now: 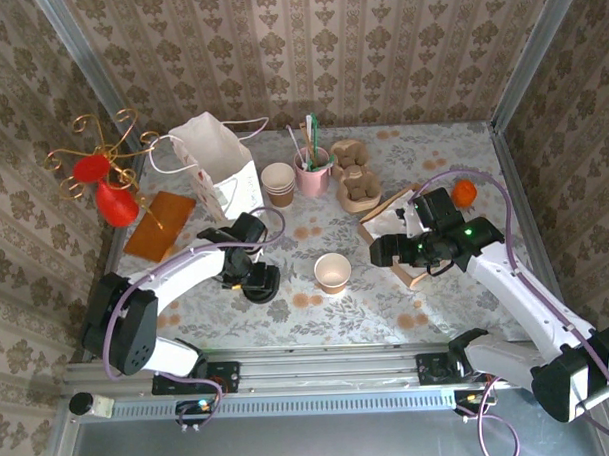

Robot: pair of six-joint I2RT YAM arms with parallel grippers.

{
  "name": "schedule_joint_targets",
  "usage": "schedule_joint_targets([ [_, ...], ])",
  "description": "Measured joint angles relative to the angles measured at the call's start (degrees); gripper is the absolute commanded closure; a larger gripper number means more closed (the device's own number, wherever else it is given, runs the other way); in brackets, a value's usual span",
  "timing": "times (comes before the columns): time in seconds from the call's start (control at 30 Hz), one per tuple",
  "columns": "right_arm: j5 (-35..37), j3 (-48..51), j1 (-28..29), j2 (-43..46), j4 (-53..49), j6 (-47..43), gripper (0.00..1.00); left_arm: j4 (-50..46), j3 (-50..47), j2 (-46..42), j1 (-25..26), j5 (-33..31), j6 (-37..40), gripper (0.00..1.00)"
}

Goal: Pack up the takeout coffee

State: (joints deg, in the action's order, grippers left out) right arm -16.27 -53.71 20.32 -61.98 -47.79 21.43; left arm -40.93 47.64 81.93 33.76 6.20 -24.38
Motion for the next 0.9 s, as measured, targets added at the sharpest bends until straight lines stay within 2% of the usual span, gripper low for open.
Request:
schedule_joint_targets([
  [0.1, 0.0, 0.0, 0.0, 0.0, 0.0, 0.0, 0.06, 0.3, 0.0, 1.0, 0.0, -0.2, 0.0, 0.26],
  [0.17, 0.0, 0.2, 0.0, 0.0, 0.0, 0.0, 0.06, 0.4, 0.1, 1.5, 0.0, -0.2, 0.1, 0.35],
  [0.2, 0.0, 0.3, 0.0, 0.0, 0.0, 0.0, 0.06, 0.4, 0.2, 1.5, 0.0, -0.2, 0.0, 0.36],
  [0.47, 0.0, 0.7, 0.0, -0.1, 0.5, 0.0, 0.06, -0.5, 0.4, -0.3, 0.0, -0.4, 0.1, 0.36],
  [0.67, 0.0, 0.7, 0.2, -0.4, 1.3, 0.0, 0.06, -0.2, 0.2, -6.3, -1.1, 3.0, -0.5, 0.36],
  [0.77, 0.0, 0.7, 0.2, -0.4, 1.4, 0.0, 0.06, -1.3, 0.5, -9.1, -2.1, 2.7, -0.6, 0.35],
  [0.9, -0.3, 0.7, 0.2, -0.5, 1.4, 0.0, 0.07, 0.4, -0.7, -10.9, -5.7, 8.5, -1.4, 0.35],
])
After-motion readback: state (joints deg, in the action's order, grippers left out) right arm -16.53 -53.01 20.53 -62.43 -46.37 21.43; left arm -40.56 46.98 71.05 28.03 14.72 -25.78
